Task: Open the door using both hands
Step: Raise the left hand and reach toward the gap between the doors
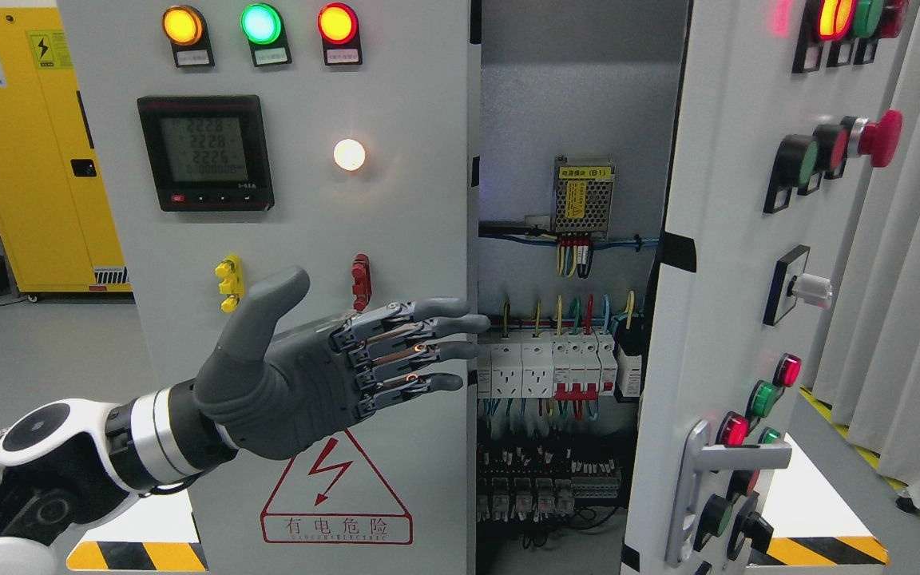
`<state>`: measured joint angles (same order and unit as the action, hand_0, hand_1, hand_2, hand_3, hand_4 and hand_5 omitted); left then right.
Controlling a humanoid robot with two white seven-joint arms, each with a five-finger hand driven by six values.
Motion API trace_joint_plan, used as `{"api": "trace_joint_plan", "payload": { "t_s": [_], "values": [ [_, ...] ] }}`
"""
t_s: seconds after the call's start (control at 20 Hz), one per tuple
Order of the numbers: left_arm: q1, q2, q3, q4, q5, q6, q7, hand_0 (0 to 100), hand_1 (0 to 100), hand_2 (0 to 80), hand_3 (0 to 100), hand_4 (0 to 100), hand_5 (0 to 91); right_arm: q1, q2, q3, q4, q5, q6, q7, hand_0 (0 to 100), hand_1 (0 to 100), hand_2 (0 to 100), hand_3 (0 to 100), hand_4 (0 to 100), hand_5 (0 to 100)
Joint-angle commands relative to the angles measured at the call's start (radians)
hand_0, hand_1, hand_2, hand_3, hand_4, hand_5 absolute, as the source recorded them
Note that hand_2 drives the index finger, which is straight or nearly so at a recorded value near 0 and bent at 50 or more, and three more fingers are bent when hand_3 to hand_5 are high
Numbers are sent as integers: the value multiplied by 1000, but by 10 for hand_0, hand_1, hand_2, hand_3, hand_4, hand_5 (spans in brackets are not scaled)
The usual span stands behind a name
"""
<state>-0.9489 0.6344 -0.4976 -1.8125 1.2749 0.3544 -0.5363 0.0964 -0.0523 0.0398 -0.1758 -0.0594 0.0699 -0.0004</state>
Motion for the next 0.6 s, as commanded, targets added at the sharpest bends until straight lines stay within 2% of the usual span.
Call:
{"api": "trace_joint_plan", "payload": {
  "t_s": [0.0,0.55],
  "values": [
    [-137,-168,-174,188,53,1,-5,0,0,0,0,0,0,0,0,0,-1,1,1,0,216,63,0,0,0,0],
    [-223,-271,-343,265,53,-35,-4,0,0,0,0,0,0,0,0,0,1,1,1,0,216,67,0,0,0,0]
  ]
}}
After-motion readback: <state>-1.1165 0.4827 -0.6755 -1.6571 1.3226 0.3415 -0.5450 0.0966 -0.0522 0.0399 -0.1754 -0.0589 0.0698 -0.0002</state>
